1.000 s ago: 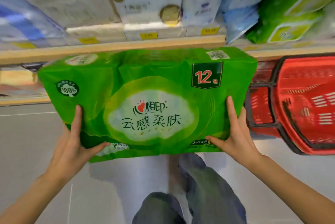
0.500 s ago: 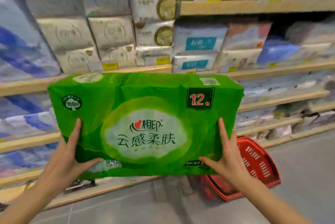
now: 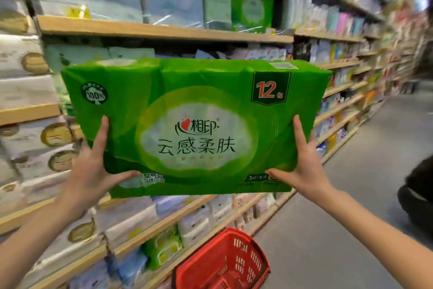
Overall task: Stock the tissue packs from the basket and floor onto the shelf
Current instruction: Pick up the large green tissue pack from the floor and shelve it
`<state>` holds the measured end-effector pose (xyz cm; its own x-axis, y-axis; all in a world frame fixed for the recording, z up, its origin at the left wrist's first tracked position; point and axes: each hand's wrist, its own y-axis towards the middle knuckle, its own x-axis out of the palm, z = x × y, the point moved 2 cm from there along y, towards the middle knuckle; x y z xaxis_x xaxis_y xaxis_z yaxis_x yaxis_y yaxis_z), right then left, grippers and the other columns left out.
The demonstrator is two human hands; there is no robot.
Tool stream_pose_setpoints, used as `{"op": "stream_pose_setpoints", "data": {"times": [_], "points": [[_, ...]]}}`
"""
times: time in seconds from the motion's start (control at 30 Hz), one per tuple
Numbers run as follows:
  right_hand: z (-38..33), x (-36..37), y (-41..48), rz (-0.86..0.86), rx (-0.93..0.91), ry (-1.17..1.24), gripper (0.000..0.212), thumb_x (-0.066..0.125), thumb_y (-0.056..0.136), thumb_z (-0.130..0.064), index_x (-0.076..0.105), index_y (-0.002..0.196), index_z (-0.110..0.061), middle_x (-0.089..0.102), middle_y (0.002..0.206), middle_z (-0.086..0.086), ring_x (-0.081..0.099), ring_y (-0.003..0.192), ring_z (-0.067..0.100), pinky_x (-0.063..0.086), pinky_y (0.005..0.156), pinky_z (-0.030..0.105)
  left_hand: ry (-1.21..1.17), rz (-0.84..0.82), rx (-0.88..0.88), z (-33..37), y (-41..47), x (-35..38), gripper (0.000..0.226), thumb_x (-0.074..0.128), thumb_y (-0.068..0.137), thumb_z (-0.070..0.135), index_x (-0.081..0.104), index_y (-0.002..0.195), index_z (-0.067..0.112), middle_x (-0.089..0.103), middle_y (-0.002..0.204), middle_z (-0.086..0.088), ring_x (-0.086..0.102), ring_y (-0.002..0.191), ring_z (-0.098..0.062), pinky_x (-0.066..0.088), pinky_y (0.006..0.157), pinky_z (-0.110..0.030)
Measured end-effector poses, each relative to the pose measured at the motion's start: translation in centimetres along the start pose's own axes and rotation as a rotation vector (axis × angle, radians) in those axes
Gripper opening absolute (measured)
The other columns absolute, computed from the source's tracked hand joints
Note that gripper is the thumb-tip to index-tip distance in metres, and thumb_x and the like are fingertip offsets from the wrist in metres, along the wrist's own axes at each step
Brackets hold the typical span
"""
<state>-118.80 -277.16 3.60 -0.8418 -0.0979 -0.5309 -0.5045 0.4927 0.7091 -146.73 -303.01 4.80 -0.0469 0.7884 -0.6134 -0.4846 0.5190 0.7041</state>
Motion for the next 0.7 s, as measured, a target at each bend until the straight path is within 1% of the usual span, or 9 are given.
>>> {"op": "stream_pose_setpoints", "data": {"times": [0.07,0.1,0.17,0.3,0.4,0.5,0.57,0.63,0.7], "points": [[3.1,-4.2,1.7,0.043,0.000,-0.040,0.132,0.086,0.055,-0.018,-0.016,0.121,-0.070,0.020,0.143,0.025,0.029,0.132,0.038,0.018,0.108,0.038,-0.076,0.006,0.041,4.1,2.8,3.6,0.126,0.073,0.044,0.041,-0.015,0.132,0.062,0.035,0.138,-0.036,0.040,0.123,-0.053,0.037,0.098,-0.061],[4.6,-6.2,2.6,0.065,-0.006,-0.067,0.133,0.086,0.054,-0.019,-0.017,0.119,-0.072,0.021,0.143,0.026,0.028,0.131,0.038,0.019,0.109,0.041,-0.106,0.008,0.047,6.2,4.2,5.3,0.126,0.073,0.044,0.041,-0.015,0.131,0.064,0.035,0.138,-0.035,0.038,0.124,-0.052,0.035,0.100,-0.060],[7.6,-9.9,4.3,0.109,-0.013,-0.119,0.135,0.086,0.053,-0.019,-0.019,0.114,-0.075,0.024,0.141,0.027,0.032,0.128,0.039,0.024,0.109,0.045,-0.133,0.008,0.060,9.9,6.8,8.5,0.126,0.074,0.044,0.042,-0.018,0.127,0.067,0.036,0.138,-0.035,0.037,0.125,-0.052,0.035,0.100,-0.061],[13.5,-15.0,7.1,0.165,-0.029,-0.197,0.136,0.087,0.052,-0.020,-0.020,0.116,-0.073,0.026,0.140,0.026,0.038,0.126,0.041,0.031,0.106,0.046,-0.178,-0.017,0.104,15.8,11.3,13.9,0.126,0.074,0.044,0.044,-0.022,0.124,0.069,0.032,0.140,-0.035,0.038,0.124,-0.051,0.033,0.100,-0.060],[17.5,-17.2,9.0,0.178,-0.027,-0.192,0.135,0.086,0.053,-0.019,-0.019,0.116,-0.074,0.026,0.141,0.025,0.039,0.125,0.037,0.030,0.107,0.045,-0.191,-0.013,0.151,19.2,14.6,16.9,0.129,0.076,0.045,0.041,-0.022,0.124,0.068,0.028,0.144,-0.032,0.035,0.128,-0.048,0.031,0.104,-0.059],[21.5,-18.2,11.4,0.192,-0.022,-0.178,0.133,0.085,0.055,-0.019,-0.018,0.118,-0.073,0.025,0.142,0.021,0.037,0.125,0.027,0.027,0.109,0.045,-0.157,0.030,0.176,21.9,18.0,19.6,0.135,0.083,0.047,0.031,-0.022,0.122,0.070,0.031,0.141,-0.033,0.041,0.121,-0.050,0.035,0.099,-0.059],[24.2,-18.4,13.4,0.202,-0.012,-0.167,0.132,0.085,0.055,-0.021,-0.018,0.120,-0.072,0.023,0.145,0.020,0.036,0.127,0.027,0.028,0.110,0.050,-0.154,0.063,0.179,23.1,20.3,21.6,0.138,0.087,0.048,0.024,-0.018,0.126,0.067,0.033,0.139,-0.033,0.043,0.119,-0.051,0.037,0.096,-0.059],[26.8,-18.4,15.7,0.206,-0.014,-0.166,0.131,0.085,0.055,-0.022,-0.018,0.121,-0.071,0.021,0.146,0.019,0.036,0.129,0.031,0.030,0.109,0.052,-0.152,0.081,0.193,23.8,22.9,23.7,0.139,0.086,0.045,0.025,-0.017,0.129,0.064,0.035,0.139,-0.033,0.042,0.120,-0.050,0.037,0.096,-0.060],[29.3,-18.3,18.2,0.217,-0.022,-0.160,0.131,0.084,0.056,-0.022,-0.019,0.118,-0.073,0.017,0.146,0.017,0.033,0.131,0.030,0.030,0.108,0.048,-0.140,0.087,0.206,24.3,25.6,25.9,0.137,0.084,0.042,0.032,-0.020,0.124,0.070,0.038,0.136,-0.034,0.042,0.119,-0.051,0.038,0.096,-0.060]]}}
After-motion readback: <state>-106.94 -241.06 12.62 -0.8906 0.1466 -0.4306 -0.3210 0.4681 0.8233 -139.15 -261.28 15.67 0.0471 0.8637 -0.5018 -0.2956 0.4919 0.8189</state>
